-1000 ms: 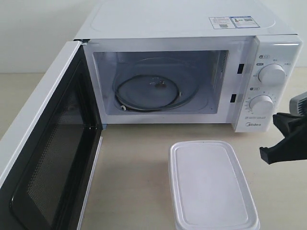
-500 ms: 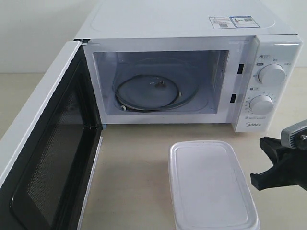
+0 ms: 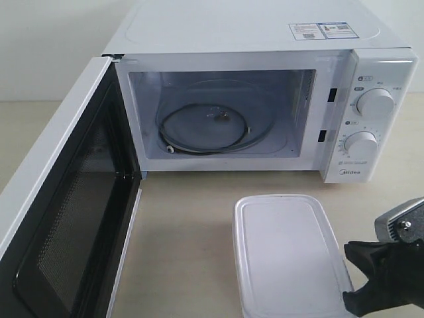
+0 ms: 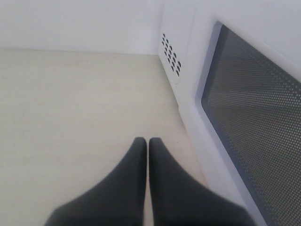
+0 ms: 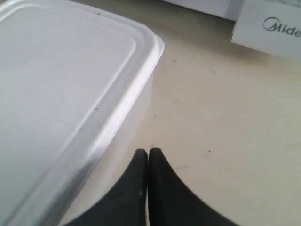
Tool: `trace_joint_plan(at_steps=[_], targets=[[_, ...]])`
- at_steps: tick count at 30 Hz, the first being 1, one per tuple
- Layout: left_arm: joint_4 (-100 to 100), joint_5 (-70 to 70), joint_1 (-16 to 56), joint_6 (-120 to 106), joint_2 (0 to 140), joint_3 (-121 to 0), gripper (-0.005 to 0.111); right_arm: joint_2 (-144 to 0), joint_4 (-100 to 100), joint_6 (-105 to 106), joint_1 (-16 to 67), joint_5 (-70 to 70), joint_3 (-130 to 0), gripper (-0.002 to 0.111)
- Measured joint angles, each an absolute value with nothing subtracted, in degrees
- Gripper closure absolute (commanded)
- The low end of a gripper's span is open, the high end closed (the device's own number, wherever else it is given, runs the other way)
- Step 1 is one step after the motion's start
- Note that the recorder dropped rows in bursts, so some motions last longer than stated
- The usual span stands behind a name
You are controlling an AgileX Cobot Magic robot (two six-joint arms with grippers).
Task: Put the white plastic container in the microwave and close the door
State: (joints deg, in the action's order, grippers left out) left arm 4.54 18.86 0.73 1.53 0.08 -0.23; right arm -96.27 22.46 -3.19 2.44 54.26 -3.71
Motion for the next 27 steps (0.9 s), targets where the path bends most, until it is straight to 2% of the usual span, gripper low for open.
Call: trace_joint_plan(at_steps=[19,27], targets=[[4.54,18.86,0.73,1.53,0.08,-0.23,0.103,-96.43,49.57,-15.56,2.74,53.03,-7.07,0.108],[4.54,18.86,0.73,1.53,0.08,-0.23,0.103,-96.52,52.14,-22.40,5.69,49.44,-11.59,0.108]])
